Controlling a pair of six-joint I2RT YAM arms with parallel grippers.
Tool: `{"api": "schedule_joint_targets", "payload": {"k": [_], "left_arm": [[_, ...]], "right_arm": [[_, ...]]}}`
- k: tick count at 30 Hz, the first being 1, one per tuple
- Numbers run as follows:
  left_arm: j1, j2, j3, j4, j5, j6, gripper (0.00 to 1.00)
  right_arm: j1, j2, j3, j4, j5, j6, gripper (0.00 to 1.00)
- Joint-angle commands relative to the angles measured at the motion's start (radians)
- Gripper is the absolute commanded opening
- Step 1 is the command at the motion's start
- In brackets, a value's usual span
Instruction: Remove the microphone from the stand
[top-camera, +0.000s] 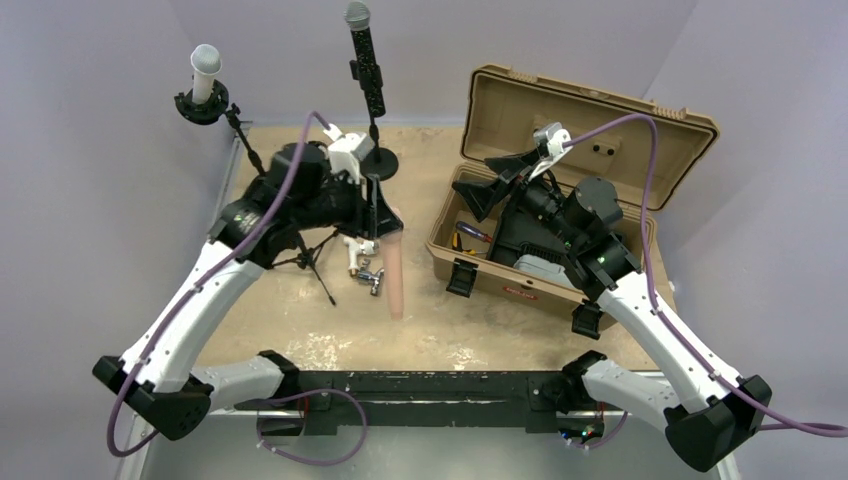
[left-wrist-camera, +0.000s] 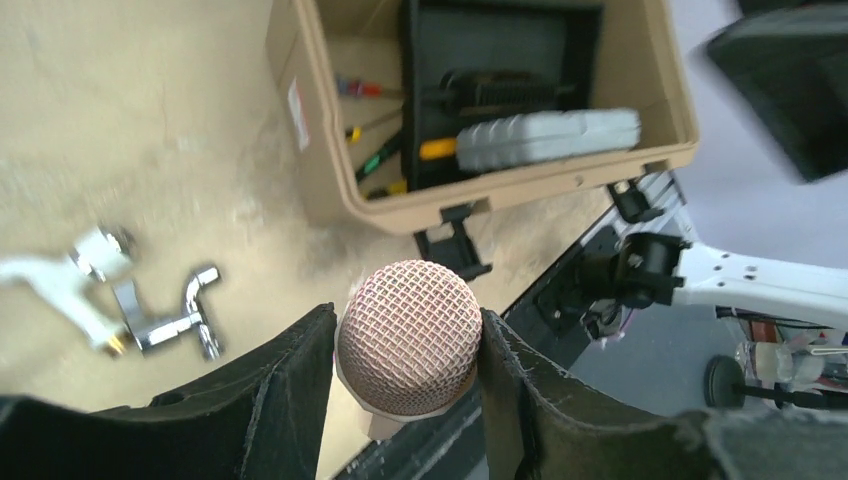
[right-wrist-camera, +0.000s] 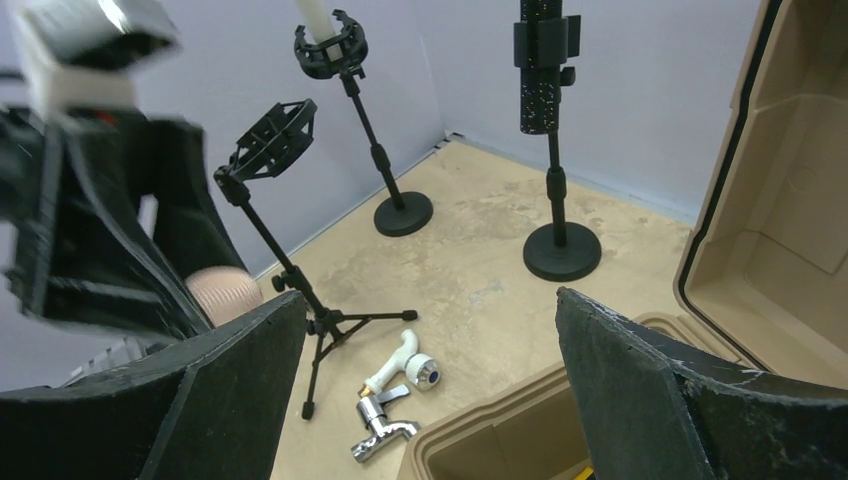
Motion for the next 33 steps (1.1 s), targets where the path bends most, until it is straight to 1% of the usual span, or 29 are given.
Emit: {"api": "schedule_joint_targets", "payload": {"k": [1, 2, 4, 6, 8, 11, 12, 14, 17, 20, 24, 26, 28, 31, 33], "left_arm": [[-0.081, 0.004, -0.101, 0.001, -0.139, -0.132, 0.0], [-0.096, -0.005, -0.128, 0.015, -0.159, -0.145, 0.0], [-0.128, -0.041, -0.186, 0.031, -0.265, -0.203, 0.0], [-0.146, -0.108, -0.288, 0.106, -0.358, -0.316, 0.0], [-0.157, -0.193, -0.428, 0.234, -0.373, -0.442, 0.0], [-0.167, -0.29, -0.601, 0.37, -0.42, -0.633, 0.0], [-0.172, -0.31, -0.644, 0.405, -0.422, -0.689, 0.0], [-0.186, -0.327, -0.702, 0.427, -0.438, -0.779, 0.0], [-0.199, -0.329, -0.749, 0.432, -0.447, -0.922, 0.0], [-0.215, -0.333, -0.827, 0.473, -0.468, -1.07, 0.0], [-0.244, -0.329, -0.902, 0.545, -0.567, -1.205, 0.0], [-0.255, -0.3, -0.928, 0.541, -0.592, -1.29, 0.0], [-0.258, -0.249, -0.946, 0.541, -0.57, -1.376, 0.0], [-0.279, -0.164, -0.994, 0.673, -0.544, -1.457, 0.0], [-0.291, -0.106, -0.986, 0.701, -0.553, -1.478, 0.0]], "right_arm": [[-0.003, 0.003, 0.001, 0.033, 0.028, -0.001, 0.93], [-0.003, 0.004, 0.002, 0.032, 0.028, -0.002, 0.93], [-0.003, 0.005, 0.002, 0.028, 0.03, -0.002, 0.93], [-0.003, 0.005, -0.001, 0.028, 0.031, -0.002, 0.93], [-0.003, 0.005, -0.008, 0.033, 0.031, 0.003, 0.93], [-0.003, 0.008, -0.011, 0.036, 0.026, 0.009, 0.93], [-0.003, 0.009, -0.013, 0.039, 0.023, 0.013, 0.93], [-0.003, 0.009, -0.012, 0.042, 0.017, 0.016, 0.93], [-0.003, 0.01, -0.012, 0.041, 0.014, 0.019, 0.93], [-0.003, 0.004, -0.014, 0.041, 0.013, 0.023, 0.92], [-0.003, -0.009, -0.018, 0.038, 0.014, 0.028, 0.92], [-0.003, -0.013, -0.018, 0.034, 0.014, 0.029, 0.92], [-0.003, -0.016, -0.015, 0.029, 0.016, 0.028, 0.92], [-0.003, -0.02, -0.011, 0.022, 0.02, 0.028, 0.92], [-0.003, -0.022, -0.009, 0.016, 0.022, 0.027, 0.92]]}}
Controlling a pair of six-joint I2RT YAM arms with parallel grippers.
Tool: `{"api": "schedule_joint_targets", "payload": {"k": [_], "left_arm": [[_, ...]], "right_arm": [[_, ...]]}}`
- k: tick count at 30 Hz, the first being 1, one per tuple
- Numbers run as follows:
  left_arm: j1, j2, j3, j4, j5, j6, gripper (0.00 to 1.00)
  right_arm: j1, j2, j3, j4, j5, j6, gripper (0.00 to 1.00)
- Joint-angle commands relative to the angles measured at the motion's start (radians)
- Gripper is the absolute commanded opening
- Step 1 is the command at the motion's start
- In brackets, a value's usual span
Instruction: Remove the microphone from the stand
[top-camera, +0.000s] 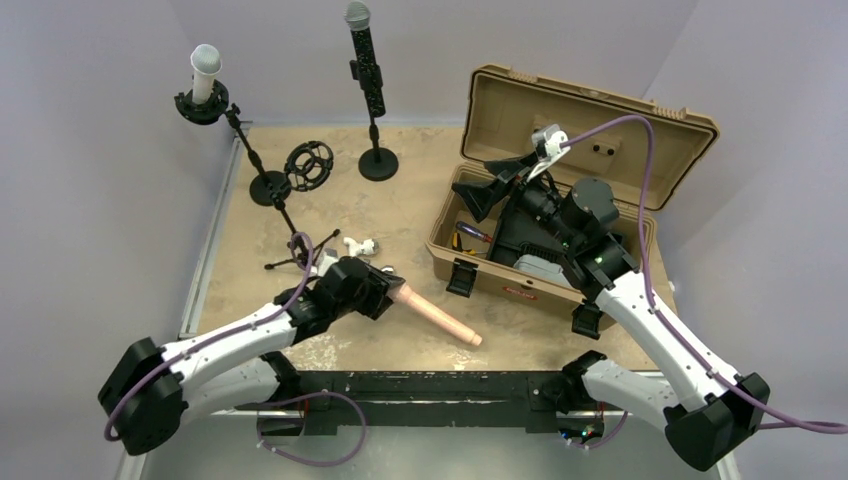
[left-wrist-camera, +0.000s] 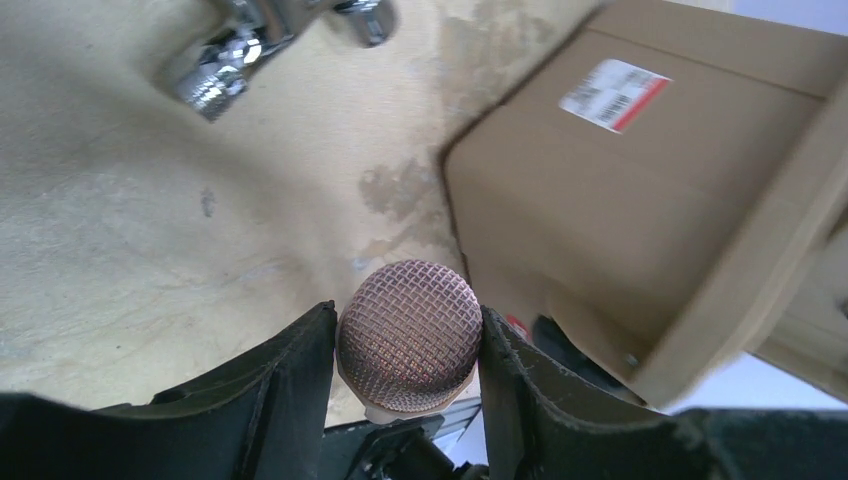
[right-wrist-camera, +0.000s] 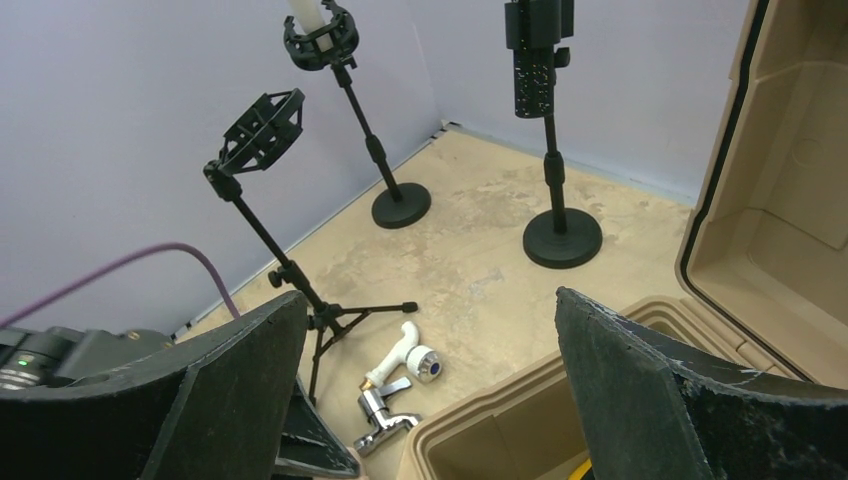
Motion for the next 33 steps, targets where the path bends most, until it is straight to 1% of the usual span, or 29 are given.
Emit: {"api": "schedule_joint_targets", "payload": {"k": [1, 8, 11, 14, 16, 19, 20, 23, 26, 30, 33], "left_arm": [[-0.034, 0.109, -0.016, 0.177, -0.029, -0.17, 0.0], [-0.049, 0.246, -0.068, 0.377, -0.097, -0.271, 0.0], [-0.049, 0.319, -0.074, 0.461, -0.109, -0.279, 0.0], [-0.049, 0.408, -0.087, 0.571, -0.111, -0.303, 0.02], [-0.049, 0.449, -0.079, 0.607, -0.109, -0.307, 0.03], [-0.049, 0.483, -0.056, 0.612, -0.107, -0.296, 0.04], [-0.05, 0.49, -0.05, 0.611, -0.107, -0.291, 0.06], [-0.049, 0.521, -0.039, 0.596, -0.098, -0.293, 0.15], [-0.049, 0.556, -0.044, 0.621, -0.079, -0.306, 0.22], [-0.049, 0.557, -0.045, 0.611, -0.071, -0.304, 0.36], [-0.049, 0.534, -0.04, 0.573, -0.076, -0.291, 0.48]], "right_arm": [[-0.003, -0.03, 0.01, 0.012, 0.007, 0.006, 0.92], [-0.003, -0.039, 0.015, -0.007, 0.011, -0.002, 0.92], [-0.003, -0.043, 0.008, -0.006, 0.015, -0.004, 0.92], [-0.003, -0.043, 0.003, -0.006, 0.015, -0.006, 0.92], [-0.003, -0.044, 0.002, -0.01, 0.017, -0.009, 0.92], [-0.003, -0.051, -0.003, -0.014, 0.025, -0.014, 0.92], [-0.003, -0.054, -0.004, -0.014, 0.028, -0.016, 0.92], [-0.003, -0.056, -0.008, -0.015, 0.031, -0.019, 0.92], [-0.003, -0.054, -0.012, -0.013, 0.031, -0.021, 0.92], [-0.003, -0.051, -0.014, -0.011, 0.031, -0.021, 0.93], [-0.003, -0.052, -0.017, -0.008, 0.032, -0.021, 0.92]]}}
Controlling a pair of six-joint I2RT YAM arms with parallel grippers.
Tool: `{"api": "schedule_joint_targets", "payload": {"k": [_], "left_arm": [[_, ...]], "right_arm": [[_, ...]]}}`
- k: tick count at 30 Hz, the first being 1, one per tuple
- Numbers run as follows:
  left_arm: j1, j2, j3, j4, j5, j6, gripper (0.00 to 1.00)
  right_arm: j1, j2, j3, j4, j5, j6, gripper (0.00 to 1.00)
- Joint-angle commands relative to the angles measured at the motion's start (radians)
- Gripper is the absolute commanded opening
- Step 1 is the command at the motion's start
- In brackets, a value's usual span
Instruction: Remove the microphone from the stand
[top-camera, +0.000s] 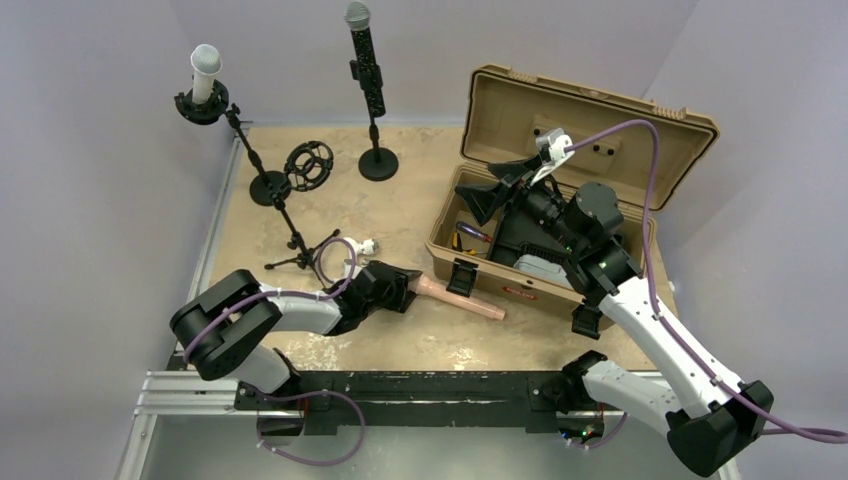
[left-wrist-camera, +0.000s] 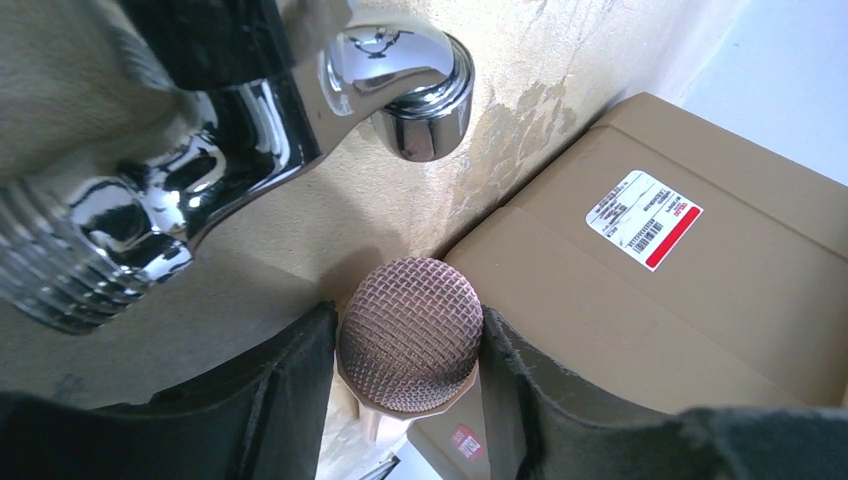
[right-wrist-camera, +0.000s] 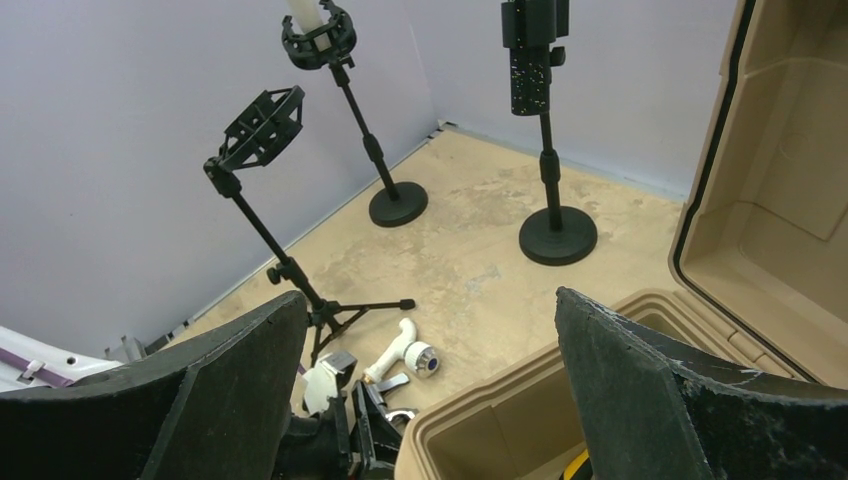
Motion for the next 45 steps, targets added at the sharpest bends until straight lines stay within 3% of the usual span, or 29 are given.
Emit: {"api": "schedule_joint_targets", "payload": {"k": [1, 3, 7, 16, 23, 37, 45], "left_arm": [[-0.004, -0.025, 0.023, -0.049, -0.006, 0.002, 0.52], [-0.004, -0.041, 0.029, -0.086, -0.001, 0.003, 0.63], [-0.004, -0.061, 0.024, -0.108, 0.002, 0.003, 0.73], [-0.003, -0.072, 0.011, -0.083, 0.007, 0.028, 0.74], [-0.002, -0.129, 0.018, -0.028, -0.023, 0.156, 0.78], [-0.001, -0.396, -0.013, -0.253, -0.051, 0.286, 0.82], [-0.002, -0.604, 0.029, -0.395, -0.103, 0.527, 0.82]], "right_arm": [[-0.003, -0.015, -0.004, 0.012, 0.023, -0.014, 0.92], [-0.003, -0.014, -0.004, 0.013, 0.024, -0.014, 0.93], [-0.003, -0.01, -0.007, 0.016, 0.022, -0.012, 0.92], [-0.003, -0.009, -0.011, 0.02, 0.019, -0.008, 0.93], [-0.003, -0.004, -0.017, 0.021, 0.016, -0.006, 0.92], [-0.003, -0.003, -0.017, 0.027, 0.011, -0.001, 0.92], [-0.003, 0.009, -0.02, 0.039, -0.002, 0.01, 0.92]]}}
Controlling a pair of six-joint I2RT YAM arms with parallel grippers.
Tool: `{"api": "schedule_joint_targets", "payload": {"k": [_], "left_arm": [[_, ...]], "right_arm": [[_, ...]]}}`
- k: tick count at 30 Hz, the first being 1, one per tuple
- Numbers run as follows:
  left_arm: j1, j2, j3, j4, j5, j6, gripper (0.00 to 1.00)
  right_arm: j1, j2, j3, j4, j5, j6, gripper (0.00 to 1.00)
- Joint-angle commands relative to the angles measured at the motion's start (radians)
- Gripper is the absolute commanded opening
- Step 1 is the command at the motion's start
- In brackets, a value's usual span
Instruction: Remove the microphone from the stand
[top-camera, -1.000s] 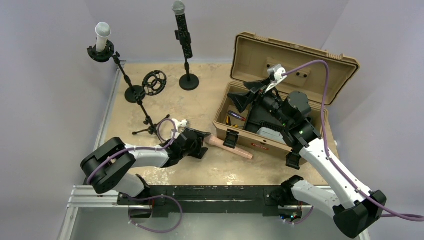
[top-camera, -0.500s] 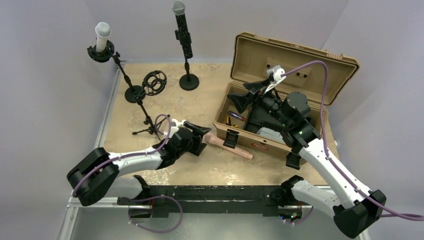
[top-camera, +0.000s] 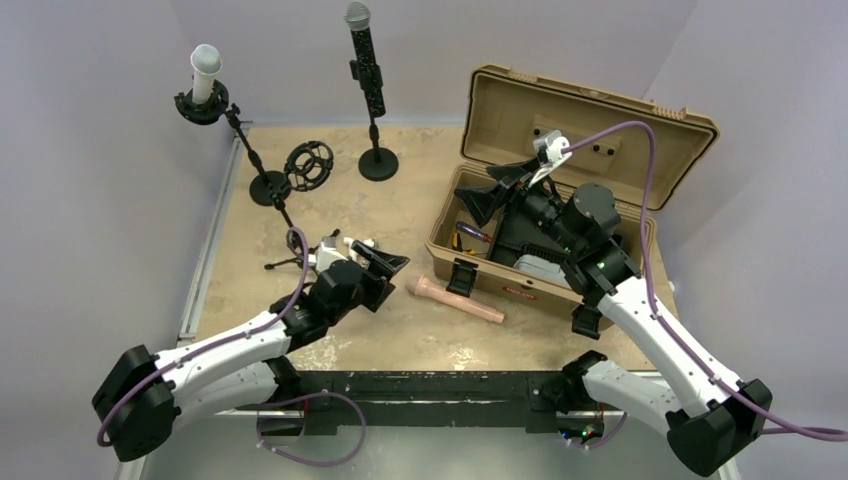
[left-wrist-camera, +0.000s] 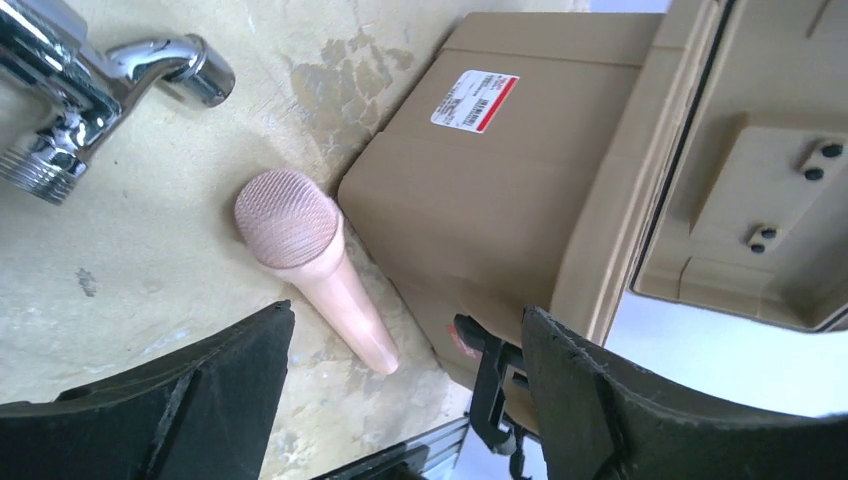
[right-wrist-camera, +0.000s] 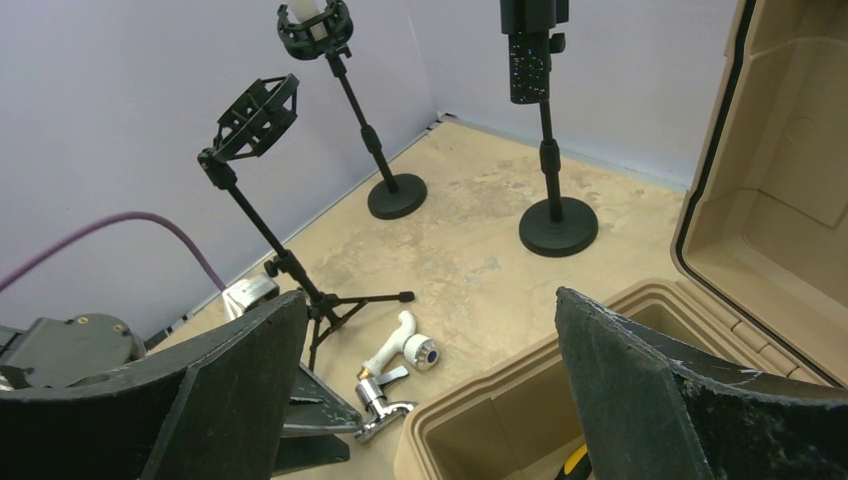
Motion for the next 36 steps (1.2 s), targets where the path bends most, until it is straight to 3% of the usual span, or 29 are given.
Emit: {"api": "schedule_joint_targets", "payload": {"k": [1, 6, 24, 27, 31, 36], "left_arm": [[-0.001, -0.095, 0.029, -0.045, -0.046, 0.198, 0.82], [-0.001, -0.202, 0.03, 0.012, -0.041, 0.36, 0.81], [-0.001, -0.3, 0.309, -0.177, 0.006, 0.921, 0.8], [0.002, -0.277, 0.431, -0.284, 0.021, 1.071, 0.81], [0.037, -0.157, 0.698, -0.599, -0.006, 1.242, 0.82], [0.241, -0.032, 0.978, -0.901, 0.04, 1.322, 0.83]], "right_arm": [[-0.003, 0.01, -0.004, 0.04, -0.004, 0.012, 0.92], [-0.003, 0.019, -0.002, 0.044, -0.019, 0.022, 0.92], [-0.002, 0.054, -0.003, 0.049, -0.049, 0.058, 0.91], [0.0, 0.062, 0.002, 0.048, -0.051, 0.063, 0.9], [0.015, 0.087, 0.02, 0.05, -0.054, 0.081, 0.89], [0.066, 0.134, 0.05, 0.066, -0.045, 0.102, 0.89]]}}
